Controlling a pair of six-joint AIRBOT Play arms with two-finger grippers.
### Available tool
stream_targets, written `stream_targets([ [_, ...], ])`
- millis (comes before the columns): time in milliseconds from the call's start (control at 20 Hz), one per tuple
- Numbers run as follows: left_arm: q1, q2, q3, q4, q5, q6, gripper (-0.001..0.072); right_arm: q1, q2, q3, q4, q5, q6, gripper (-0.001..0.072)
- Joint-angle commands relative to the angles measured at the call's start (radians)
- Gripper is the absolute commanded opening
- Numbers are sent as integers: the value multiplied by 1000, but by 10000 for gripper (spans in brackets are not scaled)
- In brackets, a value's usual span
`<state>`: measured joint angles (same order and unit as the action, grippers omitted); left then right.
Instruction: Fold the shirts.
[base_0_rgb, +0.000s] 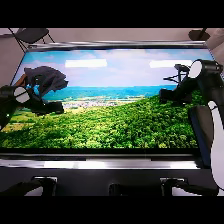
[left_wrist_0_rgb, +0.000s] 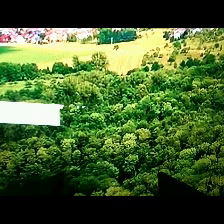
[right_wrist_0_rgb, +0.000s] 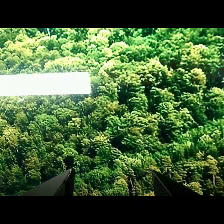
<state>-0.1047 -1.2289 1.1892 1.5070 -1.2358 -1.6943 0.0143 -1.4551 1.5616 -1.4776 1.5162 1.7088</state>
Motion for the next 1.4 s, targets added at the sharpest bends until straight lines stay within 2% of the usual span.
stream_targets([
  [0, -3, 1, 0, -12, 54, -80, 701, 0, -1, 0, 0, 0, 0, 564],
  [250, -3, 1, 0, -32, 139, -106, 700, 0, -1, 0, 1, -111, 1, 564],
  [400, -3, 1, 0, -53, 286, -104, 701, 0, -1, 0, 1, -114, 1, 565],
  [500, 6, 0, 0, -18, 439, -108, 701, 0, -1, 0, 0, -151, 1, 565],
  [550, 25, -8, 9, 2, 511, -156, 701, 0, -1, 0, 0, -172, 1, 565],
  [650, 130, -70, 93, 4, 543, -333, 704, 0, -1, 0, 0, -189, 1, 565],
  [700, 219, -122, 159, 3, 520, -378, 703, 0, -1, 0, 0, -188, 1, 565],
  [750, 324, -181, 235, -33, 438, -426, 703, 1, -1, 0, 1, -188, 1, 565],
  [800, 449, -247, 310, -140, 320, -460, 703, 1, -1, 0, 2, -180, 1, 564],
  [850, 569, -305, 354, -298, 216, -435, 702, 1, -1, 0, 3, -157, 1, 564],
  [900, 669, -346, 363, -471, 150, -363, 703, 1, -1, -1, 3, -139, 1, 564],
  [950, 749, -378, 357, -621, 116, -275, 703, 1, -1, 0, 3, -133, 1, 564],
  [1000, 797, -392, 344, -705, 121, -206, 703, 1, -1, -1, 4, -132, 1, 564],
  [1050, 825, -390, 323, -718, 165, -165, 703, 1, -1, -1, 4, -131, 1, 563],
  [1200, 848, -392, 265, -699, 314, -165, 704, 1, -1, -1, 30, -127, 1, 564],
  [1350, 848, -446, 244, -650, 359, -198, 705, 1, -1, -1, 56, -130, 1, 564],
])
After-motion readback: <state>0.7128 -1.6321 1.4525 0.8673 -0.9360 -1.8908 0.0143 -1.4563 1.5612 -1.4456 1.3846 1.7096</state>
